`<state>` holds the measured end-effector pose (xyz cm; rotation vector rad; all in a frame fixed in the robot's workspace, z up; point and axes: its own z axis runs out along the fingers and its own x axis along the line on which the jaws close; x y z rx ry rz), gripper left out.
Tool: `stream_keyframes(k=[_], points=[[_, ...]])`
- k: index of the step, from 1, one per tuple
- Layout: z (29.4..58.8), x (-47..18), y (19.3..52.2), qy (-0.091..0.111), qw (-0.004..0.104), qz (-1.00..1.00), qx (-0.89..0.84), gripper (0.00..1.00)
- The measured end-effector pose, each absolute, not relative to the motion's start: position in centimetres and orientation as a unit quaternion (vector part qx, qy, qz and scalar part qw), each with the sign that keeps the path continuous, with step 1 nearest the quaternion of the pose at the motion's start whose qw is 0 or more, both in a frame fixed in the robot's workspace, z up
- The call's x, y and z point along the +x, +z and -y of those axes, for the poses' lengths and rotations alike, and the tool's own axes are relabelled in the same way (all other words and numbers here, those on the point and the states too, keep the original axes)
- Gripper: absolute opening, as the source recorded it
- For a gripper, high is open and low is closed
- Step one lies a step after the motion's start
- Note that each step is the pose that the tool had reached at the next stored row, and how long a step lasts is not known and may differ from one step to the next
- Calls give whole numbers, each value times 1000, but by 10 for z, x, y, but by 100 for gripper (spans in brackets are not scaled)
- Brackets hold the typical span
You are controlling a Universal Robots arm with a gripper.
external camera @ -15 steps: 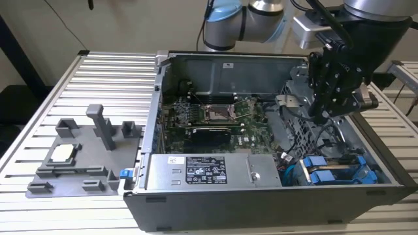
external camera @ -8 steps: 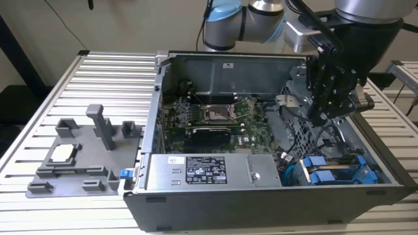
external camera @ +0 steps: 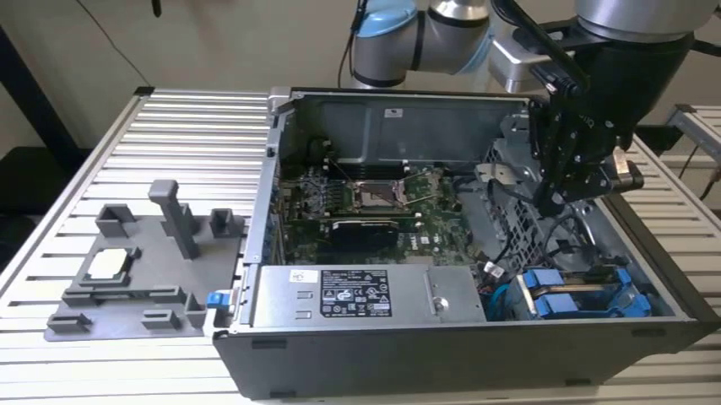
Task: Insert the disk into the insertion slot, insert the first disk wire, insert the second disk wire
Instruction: 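Insert the second disk wire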
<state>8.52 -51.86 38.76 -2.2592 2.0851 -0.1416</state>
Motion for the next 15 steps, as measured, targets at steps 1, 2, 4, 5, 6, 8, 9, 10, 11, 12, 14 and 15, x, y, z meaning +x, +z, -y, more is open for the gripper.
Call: stream_keyframes(k=[1,2,4,5,6,8,9,10,11,12,14,15], points=[[519,85,388,-46,32,-677,-734,16],[519,85,387,-46,32,-677,-734,16],[519,85,387,-46,32,-677,-734,16],[519,85,388,-46,32,-677,-734,16],[519,85,388,-46,32,-677,-734,16],[519,85,387,-46,32,-677,-734,16],[519,85,387,-46,32,-677,-734,16],[519,86,387,-46,32,-677,-734,16],[519,86,387,-46,32,-677,-734,16],[520,87,387,-46,32,-677,-734,16],[521,89,387,-46,32,-677,-734,16],[522,90,387,-46,32,-677,-734,16]])
